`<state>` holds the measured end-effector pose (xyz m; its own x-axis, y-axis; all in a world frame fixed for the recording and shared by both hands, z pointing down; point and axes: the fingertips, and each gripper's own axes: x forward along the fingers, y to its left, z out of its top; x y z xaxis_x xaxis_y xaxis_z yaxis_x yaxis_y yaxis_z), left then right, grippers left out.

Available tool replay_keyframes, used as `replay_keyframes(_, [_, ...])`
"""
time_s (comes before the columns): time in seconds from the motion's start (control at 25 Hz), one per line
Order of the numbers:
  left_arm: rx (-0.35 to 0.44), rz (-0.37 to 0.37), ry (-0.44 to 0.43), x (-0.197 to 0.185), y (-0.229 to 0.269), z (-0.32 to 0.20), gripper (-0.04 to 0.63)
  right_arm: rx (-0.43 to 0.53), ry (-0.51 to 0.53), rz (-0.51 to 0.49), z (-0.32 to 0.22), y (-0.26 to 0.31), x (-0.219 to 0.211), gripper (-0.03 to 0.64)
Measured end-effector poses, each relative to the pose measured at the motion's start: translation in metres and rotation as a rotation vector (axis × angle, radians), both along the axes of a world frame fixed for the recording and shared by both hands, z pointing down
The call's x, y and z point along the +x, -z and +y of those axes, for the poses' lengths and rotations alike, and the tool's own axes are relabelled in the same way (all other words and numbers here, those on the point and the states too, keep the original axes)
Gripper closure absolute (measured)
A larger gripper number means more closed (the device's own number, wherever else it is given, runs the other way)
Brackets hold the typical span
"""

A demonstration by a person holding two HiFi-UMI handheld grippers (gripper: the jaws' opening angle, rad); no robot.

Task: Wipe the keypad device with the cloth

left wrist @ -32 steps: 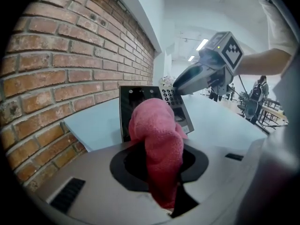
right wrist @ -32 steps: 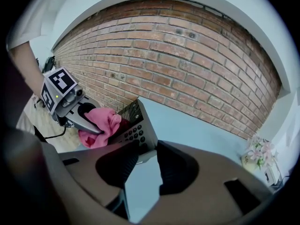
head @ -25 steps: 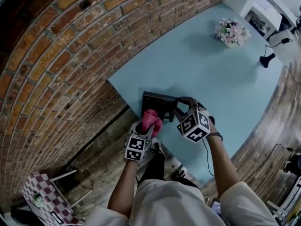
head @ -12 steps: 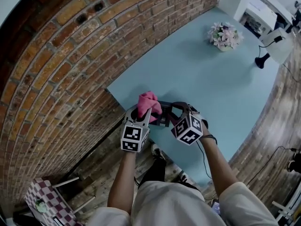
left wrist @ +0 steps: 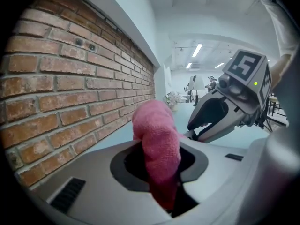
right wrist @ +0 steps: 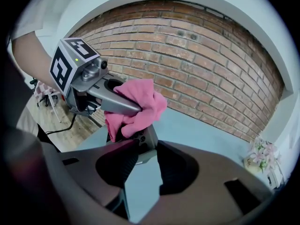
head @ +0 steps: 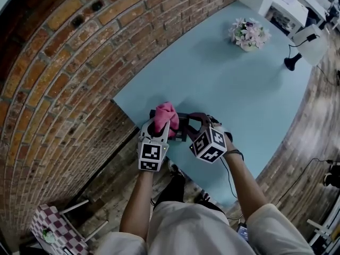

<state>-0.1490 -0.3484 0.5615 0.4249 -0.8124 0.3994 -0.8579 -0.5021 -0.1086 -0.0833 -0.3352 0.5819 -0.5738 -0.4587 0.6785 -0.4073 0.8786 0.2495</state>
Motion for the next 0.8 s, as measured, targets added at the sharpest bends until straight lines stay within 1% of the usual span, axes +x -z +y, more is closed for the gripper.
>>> replay_keyframes(0.24, [-0.043,-0.003,-0.019,0.003,-0.018,0.016,0.457,0.0,0.005,0.004,0.001,-0.002,0.0,0.463])
replay_keyframes(0.68, [-0.083,0.032,-0.002,0.003,-0.036,0.033,0.457,0.008,0.016,0.027,0.001,-0.002,0.0,0.463])
replay_keyframes(0.8, [-0.103,0.026,-0.01,0.002,-0.046,0.041,0.457,0.012,0.014,0.027,0.001,-0.002,-0.001,0.463])
